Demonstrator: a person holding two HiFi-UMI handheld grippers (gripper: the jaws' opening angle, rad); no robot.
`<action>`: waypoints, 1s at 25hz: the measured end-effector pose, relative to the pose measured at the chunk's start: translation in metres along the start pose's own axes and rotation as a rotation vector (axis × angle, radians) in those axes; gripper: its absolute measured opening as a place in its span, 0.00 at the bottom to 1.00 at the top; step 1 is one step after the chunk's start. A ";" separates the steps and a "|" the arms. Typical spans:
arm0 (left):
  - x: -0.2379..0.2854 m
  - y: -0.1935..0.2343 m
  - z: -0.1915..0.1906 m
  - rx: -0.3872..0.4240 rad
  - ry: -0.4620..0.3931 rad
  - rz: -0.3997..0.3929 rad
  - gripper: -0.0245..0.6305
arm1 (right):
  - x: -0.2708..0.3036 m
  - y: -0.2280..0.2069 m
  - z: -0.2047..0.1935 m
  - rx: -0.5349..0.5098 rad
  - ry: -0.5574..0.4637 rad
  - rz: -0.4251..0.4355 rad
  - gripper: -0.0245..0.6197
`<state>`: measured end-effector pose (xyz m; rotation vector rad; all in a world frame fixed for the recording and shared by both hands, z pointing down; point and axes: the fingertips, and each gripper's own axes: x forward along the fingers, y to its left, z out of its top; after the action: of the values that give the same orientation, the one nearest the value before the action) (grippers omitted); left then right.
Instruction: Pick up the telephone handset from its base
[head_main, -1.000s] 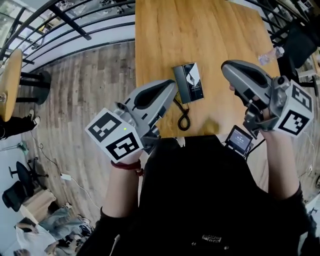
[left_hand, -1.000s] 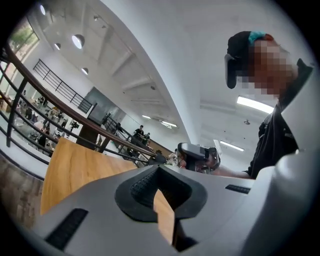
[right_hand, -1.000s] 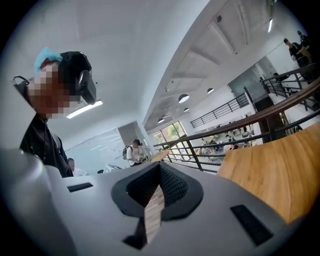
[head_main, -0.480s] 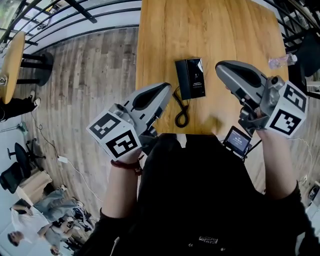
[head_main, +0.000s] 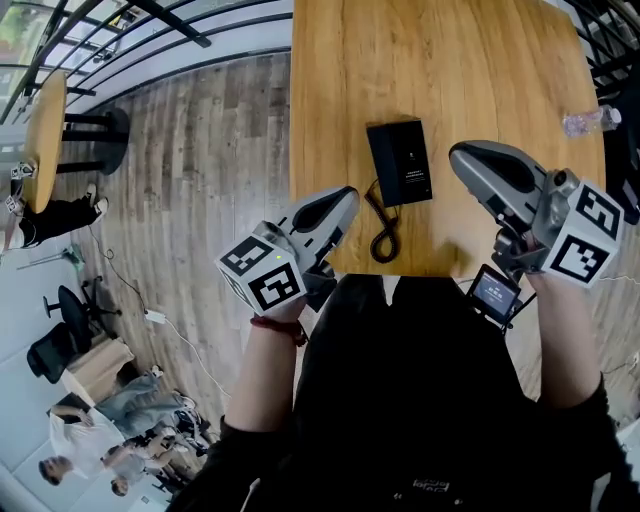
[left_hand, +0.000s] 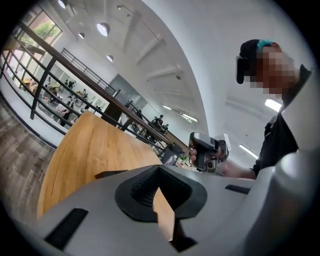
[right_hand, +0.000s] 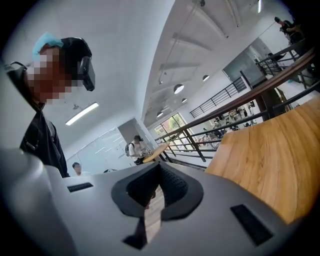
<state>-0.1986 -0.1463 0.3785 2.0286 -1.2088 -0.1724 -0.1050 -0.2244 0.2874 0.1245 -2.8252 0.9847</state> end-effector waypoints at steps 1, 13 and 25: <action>0.004 0.006 -0.002 0.000 -0.002 -0.007 0.04 | -0.001 -0.002 0.001 -0.001 0.000 0.007 0.06; 0.060 0.061 -0.075 -0.150 0.161 -0.080 0.47 | -0.034 -0.026 0.015 0.033 -0.065 0.002 0.06; 0.097 0.144 -0.137 -0.384 0.233 -0.003 0.60 | -0.085 -0.051 0.014 0.028 -0.090 -0.117 0.06</action>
<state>-0.1828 -0.1889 0.5946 1.6651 -0.9447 -0.1512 -0.0164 -0.2706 0.2939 0.3416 -2.8464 1.0172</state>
